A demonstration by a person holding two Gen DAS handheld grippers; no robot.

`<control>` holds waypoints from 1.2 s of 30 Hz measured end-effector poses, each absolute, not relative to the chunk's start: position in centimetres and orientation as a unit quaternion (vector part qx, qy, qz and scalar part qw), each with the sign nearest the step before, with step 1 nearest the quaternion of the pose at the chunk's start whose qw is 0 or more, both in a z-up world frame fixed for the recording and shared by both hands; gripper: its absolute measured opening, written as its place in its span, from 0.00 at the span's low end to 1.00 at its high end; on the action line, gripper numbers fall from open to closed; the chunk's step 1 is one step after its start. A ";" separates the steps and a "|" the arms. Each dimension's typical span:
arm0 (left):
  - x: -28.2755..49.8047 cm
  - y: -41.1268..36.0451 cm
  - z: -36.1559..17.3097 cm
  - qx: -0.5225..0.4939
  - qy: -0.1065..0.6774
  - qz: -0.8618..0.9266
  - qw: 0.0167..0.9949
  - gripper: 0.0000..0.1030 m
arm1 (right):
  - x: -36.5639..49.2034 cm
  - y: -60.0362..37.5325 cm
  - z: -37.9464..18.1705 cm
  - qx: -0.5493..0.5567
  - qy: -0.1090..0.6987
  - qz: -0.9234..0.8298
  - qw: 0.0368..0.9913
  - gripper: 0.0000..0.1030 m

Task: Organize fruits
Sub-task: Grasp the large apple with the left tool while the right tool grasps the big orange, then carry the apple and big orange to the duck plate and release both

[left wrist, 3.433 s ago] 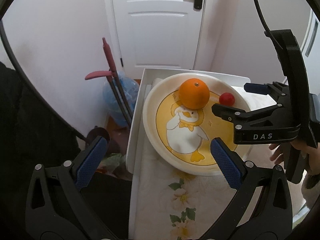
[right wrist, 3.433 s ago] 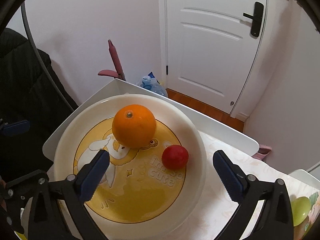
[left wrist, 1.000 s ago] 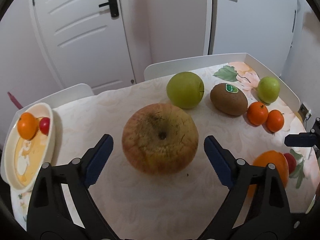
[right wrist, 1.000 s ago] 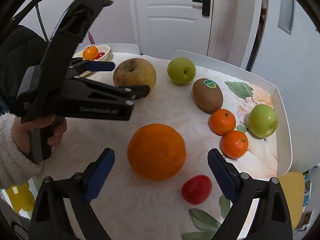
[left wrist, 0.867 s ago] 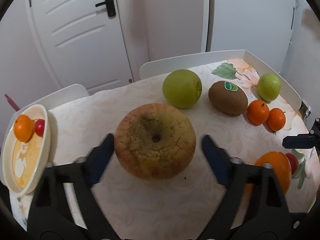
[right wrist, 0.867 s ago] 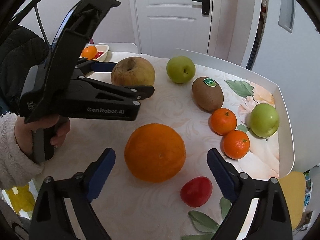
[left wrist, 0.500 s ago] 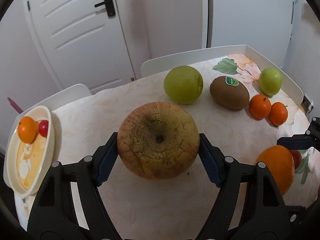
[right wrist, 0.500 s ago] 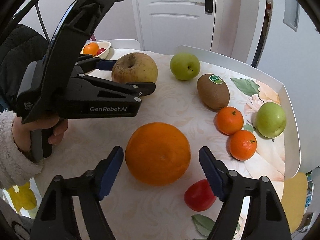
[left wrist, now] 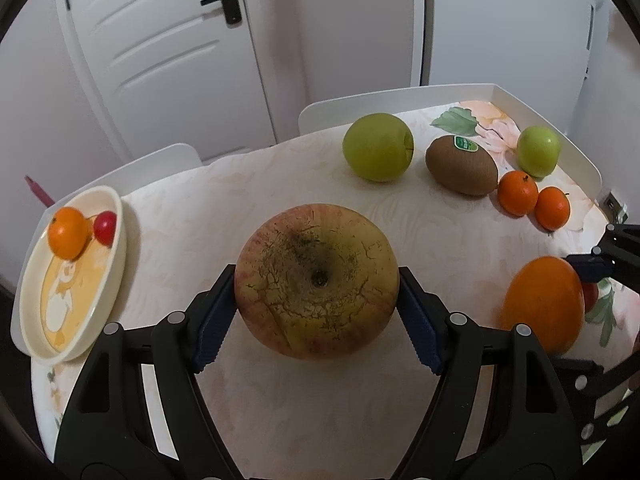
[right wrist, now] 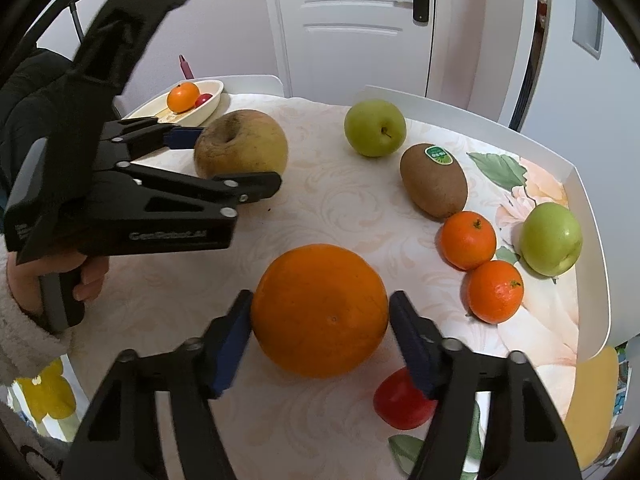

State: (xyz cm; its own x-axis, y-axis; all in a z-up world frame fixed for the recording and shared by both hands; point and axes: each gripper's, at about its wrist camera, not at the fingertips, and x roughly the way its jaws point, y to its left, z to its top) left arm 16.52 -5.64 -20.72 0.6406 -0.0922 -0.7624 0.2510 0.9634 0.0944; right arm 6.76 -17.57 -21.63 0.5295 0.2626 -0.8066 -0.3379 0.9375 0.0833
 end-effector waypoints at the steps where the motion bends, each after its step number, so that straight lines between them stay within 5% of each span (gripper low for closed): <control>1: 16.4 -5.5 -20.7 0.095 0.414 -0.094 0.900 0.78 | 6.8 -17.5 -21.7 -0.042 0.453 0.172 0.874 0.57; 20: 12.7 -2.4 -16.8 0.064 0.410 -0.071 0.907 0.78 | 6.1 -16.7 -18.1 -0.037 0.446 0.155 0.881 0.56; 36: 13.1 8.2 -11.6 0.047 0.405 -0.076 0.910 0.78 | 8.0 -9.6 -12.9 -0.003 0.430 0.124 0.894 0.56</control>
